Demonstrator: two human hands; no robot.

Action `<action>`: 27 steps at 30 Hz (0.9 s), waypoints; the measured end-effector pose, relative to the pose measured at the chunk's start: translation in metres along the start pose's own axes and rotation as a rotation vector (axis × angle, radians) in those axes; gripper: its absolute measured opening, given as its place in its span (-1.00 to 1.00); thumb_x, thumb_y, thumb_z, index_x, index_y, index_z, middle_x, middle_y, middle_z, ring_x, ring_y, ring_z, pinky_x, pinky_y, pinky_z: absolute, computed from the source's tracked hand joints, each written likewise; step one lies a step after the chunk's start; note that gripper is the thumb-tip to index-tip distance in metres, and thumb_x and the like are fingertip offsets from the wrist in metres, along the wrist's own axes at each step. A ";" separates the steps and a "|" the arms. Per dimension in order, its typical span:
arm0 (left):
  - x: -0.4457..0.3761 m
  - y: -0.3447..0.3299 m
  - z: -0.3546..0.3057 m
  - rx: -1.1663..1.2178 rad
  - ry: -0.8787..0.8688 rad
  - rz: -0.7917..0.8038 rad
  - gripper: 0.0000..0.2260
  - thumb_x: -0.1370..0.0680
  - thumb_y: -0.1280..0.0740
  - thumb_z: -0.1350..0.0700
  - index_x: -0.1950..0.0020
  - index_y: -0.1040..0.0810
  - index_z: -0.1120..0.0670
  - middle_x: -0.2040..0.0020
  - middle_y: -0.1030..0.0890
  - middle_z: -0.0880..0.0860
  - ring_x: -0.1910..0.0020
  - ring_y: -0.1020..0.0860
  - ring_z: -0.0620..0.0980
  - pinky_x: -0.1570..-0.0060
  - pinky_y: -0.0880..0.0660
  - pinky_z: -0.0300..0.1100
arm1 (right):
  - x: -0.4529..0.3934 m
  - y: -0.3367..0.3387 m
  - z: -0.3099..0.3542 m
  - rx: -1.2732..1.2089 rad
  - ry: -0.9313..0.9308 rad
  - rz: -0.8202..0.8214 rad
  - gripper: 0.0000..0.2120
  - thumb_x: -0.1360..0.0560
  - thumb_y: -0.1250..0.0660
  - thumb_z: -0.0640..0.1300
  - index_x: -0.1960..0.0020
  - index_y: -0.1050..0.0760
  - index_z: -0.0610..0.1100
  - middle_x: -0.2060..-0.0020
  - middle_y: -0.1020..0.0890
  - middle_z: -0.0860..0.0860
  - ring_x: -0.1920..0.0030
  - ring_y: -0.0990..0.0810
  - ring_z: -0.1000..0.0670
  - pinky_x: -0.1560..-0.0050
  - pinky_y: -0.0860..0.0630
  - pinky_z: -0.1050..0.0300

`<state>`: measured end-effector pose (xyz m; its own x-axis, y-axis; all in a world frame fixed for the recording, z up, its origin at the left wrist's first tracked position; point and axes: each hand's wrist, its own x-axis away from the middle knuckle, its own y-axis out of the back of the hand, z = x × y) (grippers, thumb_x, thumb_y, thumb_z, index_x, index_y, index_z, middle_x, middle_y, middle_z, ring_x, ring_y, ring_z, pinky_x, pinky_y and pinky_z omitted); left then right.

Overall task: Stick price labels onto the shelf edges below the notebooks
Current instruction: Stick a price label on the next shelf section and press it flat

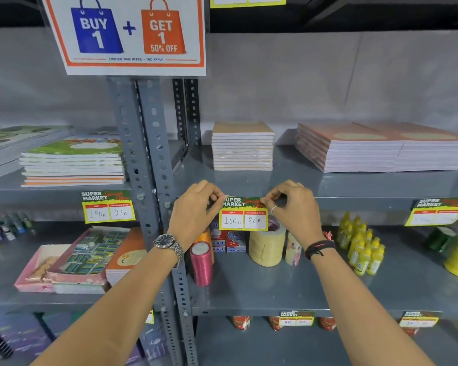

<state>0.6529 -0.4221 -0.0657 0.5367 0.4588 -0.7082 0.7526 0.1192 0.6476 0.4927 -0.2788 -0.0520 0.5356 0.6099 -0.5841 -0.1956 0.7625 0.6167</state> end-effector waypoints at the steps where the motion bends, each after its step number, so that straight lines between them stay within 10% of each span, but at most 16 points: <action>1: 0.000 0.000 0.000 -0.029 -0.010 0.002 -0.83 -0.52 -0.29 -0.07 0.11 -0.51 0.02 0.18 -0.56 -0.07 0.19 -0.48 -0.12 0.32 -0.52 -0.18 | 0.001 -0.001 0.000 0.011 -0.004 -0.018 -0.88 -0.38 -0.46 -0.04 0.25 -0.57 -0.06 0.24 -0.62 0.03 0.15 -0.54 0.00 0.23 -0.51 0.08; 12: -0.005 -0.022 -0.002 -0.065 -0.185 0.035 -0.73 -0.58 -0.21 -0.04 -0.27 -0.49 -0.10 -0.33 -0.50 -0.07 -0.40 -0.34 0.00 -0.35 -0.20 -0.05 | 0.001 -0.027 0.012 0.140 0.012 -0.020 -0.35 -0.27 -0.30 0.40 -0.15 -0.53 -0.04 -0.06 -0.67 0.01 -0.13 -0.58 -0.05 -0.30 -0.33 -0.02; 27: -0.006 -0.022 0.004 0.228 -0.103 0.054 -0.78 -0.54 -0.31 0.01 -0.17 -0.59 -0.04 -0.21 -0.59 -0.08 -0.28 -0.45 -0.18 -0.33 -0.36 -0.06 | -0.013 -0.005 -0.005 0.084 0.066 0.254 -0.63 -0.48 -0.33 -0.20 -0.26 -0.49 0.02 -0.28 -0.55 0.06 -0.39 -0.40 0.00 -0.35 -0.33 -0.01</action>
<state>0.6342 -0.4307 -0.0770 0.6058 0.3658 -0.7065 0.7820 -0.1102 0.6135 0.4829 -0.2896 -0.0504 0.4230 0.7939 -0.4368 -0.2460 0.5646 0.7878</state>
